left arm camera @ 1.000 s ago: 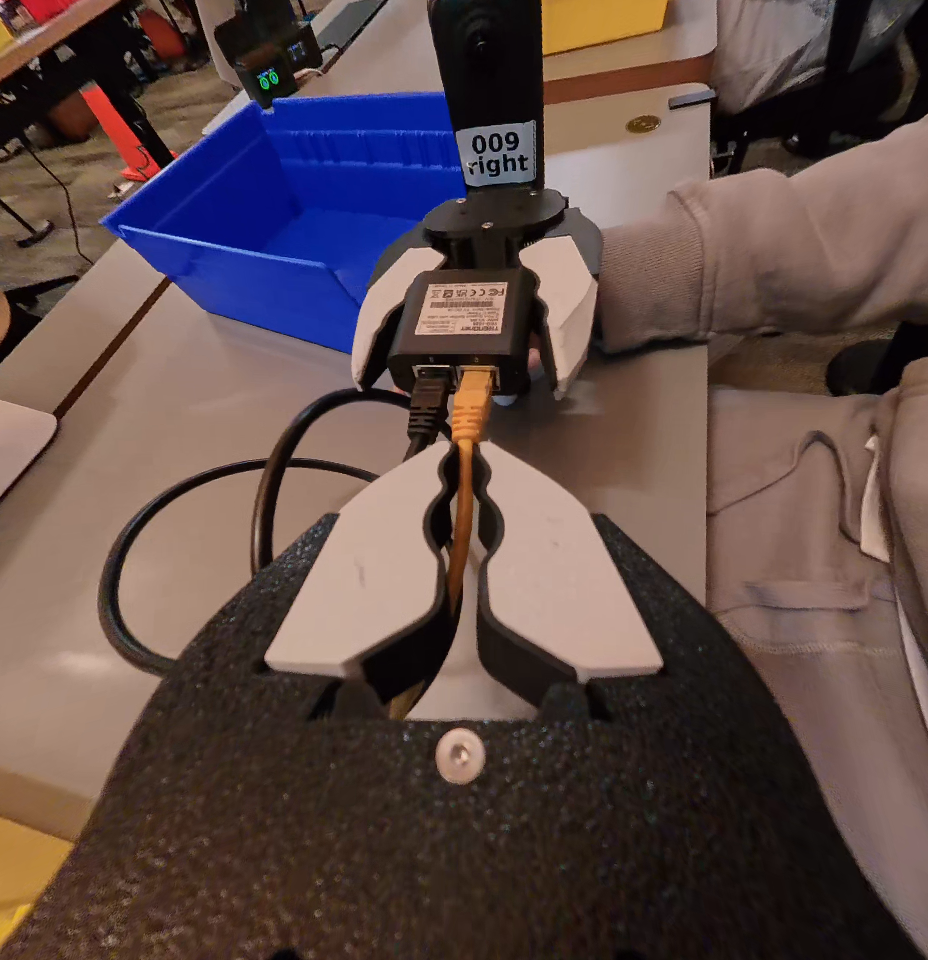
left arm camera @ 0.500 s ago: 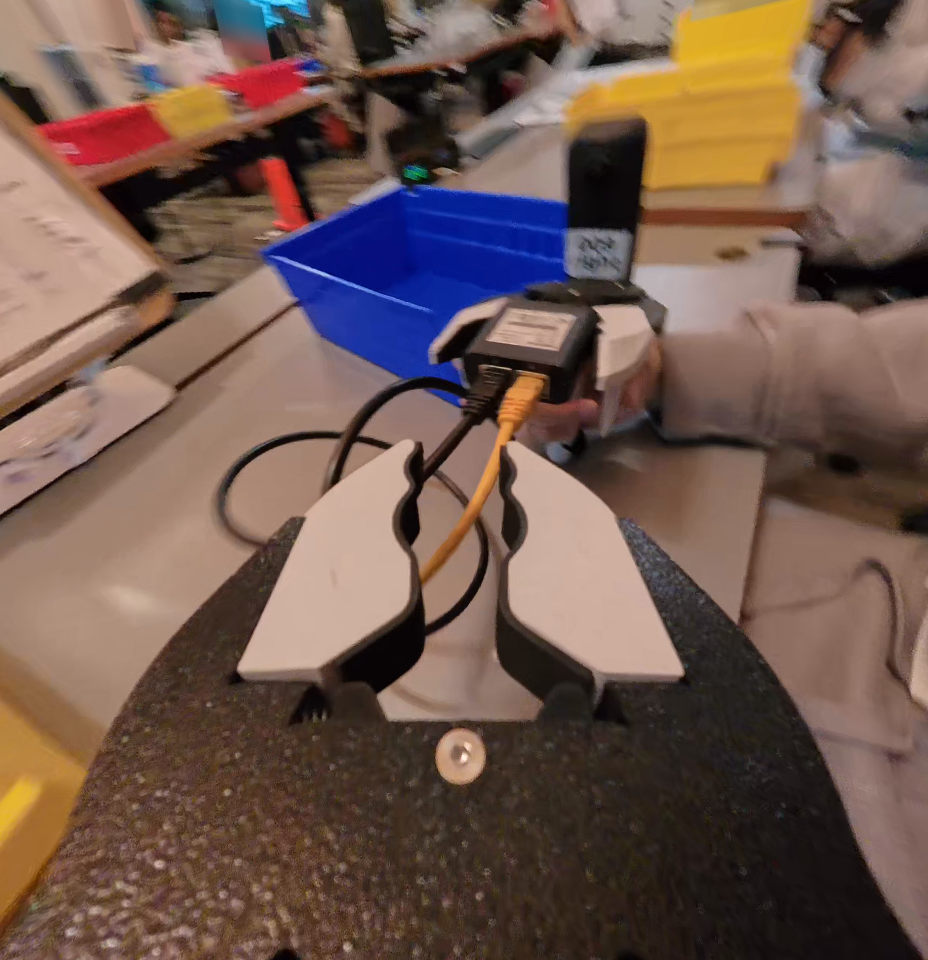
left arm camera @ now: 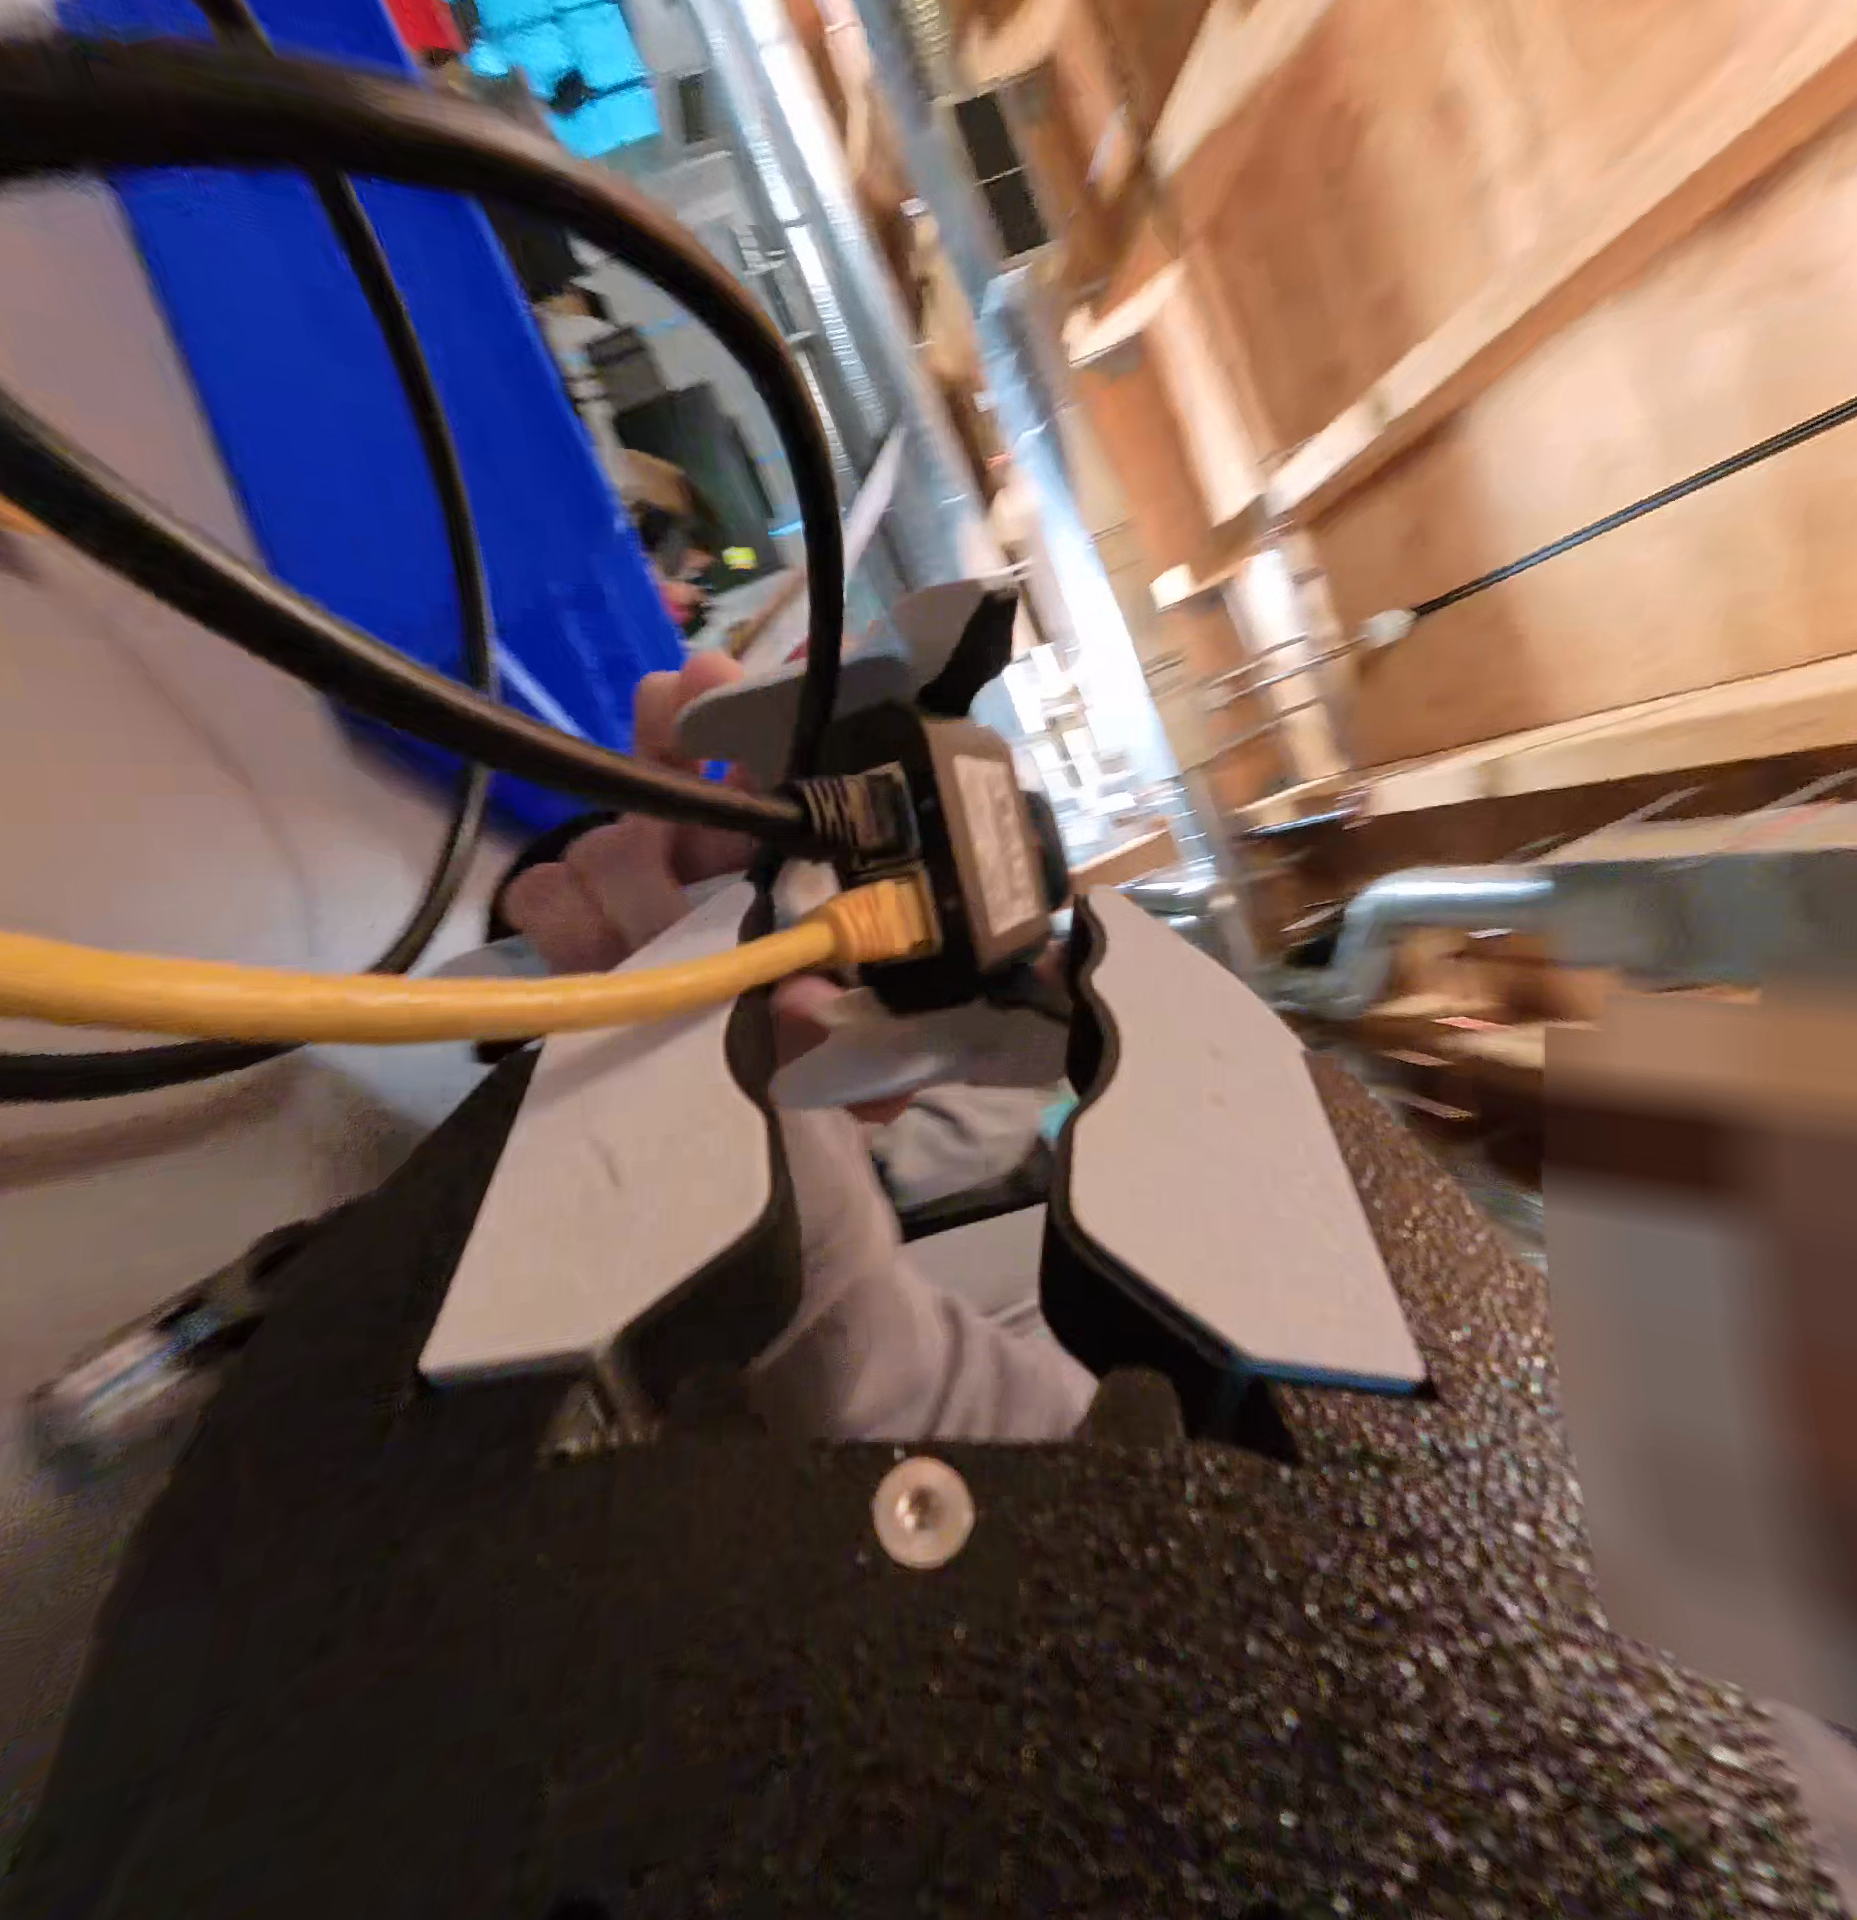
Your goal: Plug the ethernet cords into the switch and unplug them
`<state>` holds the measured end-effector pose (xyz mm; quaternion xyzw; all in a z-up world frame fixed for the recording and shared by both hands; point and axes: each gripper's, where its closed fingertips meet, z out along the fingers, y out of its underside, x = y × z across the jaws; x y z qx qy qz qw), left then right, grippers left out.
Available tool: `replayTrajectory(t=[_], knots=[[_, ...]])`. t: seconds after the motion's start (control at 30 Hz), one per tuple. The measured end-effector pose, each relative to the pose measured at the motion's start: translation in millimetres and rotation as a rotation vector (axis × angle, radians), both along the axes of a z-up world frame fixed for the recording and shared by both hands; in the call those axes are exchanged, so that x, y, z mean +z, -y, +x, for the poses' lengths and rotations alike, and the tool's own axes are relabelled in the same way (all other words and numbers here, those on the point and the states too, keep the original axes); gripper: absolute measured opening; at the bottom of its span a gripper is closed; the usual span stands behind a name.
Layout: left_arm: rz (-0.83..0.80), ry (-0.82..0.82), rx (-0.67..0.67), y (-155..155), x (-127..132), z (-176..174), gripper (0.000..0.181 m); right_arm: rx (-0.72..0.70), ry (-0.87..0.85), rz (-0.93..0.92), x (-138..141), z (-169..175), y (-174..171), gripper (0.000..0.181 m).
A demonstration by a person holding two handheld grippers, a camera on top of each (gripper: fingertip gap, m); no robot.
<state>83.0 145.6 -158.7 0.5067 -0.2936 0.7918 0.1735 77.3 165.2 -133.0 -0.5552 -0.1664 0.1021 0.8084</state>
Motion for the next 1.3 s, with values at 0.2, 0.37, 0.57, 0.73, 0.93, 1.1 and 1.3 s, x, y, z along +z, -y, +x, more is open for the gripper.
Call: replayTrajectory(t=[0.2, 0.37, 0.57, 0.73, 0.93, 1.1, 1.3], knots=[[-0.059, 0.039, -0.073, 7, 3, 2, 0.034, 0.007, 0.081, -0.06, -13, -11, -9, 0.073], [0.255, 0.026, -0.246, 4, -10, -11, 0.025, 0.042, 0.337, -0.326, -37, -20, -1, 0.079], [0.58, 0.011, -0.532, -6, -11, -36, 0.025, 0.017, 0.54, -0.426, -42, -28, 4, 0.08], [0.685, -0.029, -0.72, -2, -13, -49, 0.025, 0.005, 0.661, -0.417, -48, -35, 1, 0.071], [0.704, -0.028, -0.801, 0, -12, -50, 0.025, 0.01, 0.658, -0.419, -41, -37, 4, 0.075], [0.765, -0.051, -0.772, -8, -17, -39, 0.024, -0.051, 0.691, -0.431, -48, -28, -3, 0.07], [0.669, -0.019, -0.345, -35, 3, 12, 0.028, -0.354, 0.599, -0.399, -35, 13, -25, 0.067]])
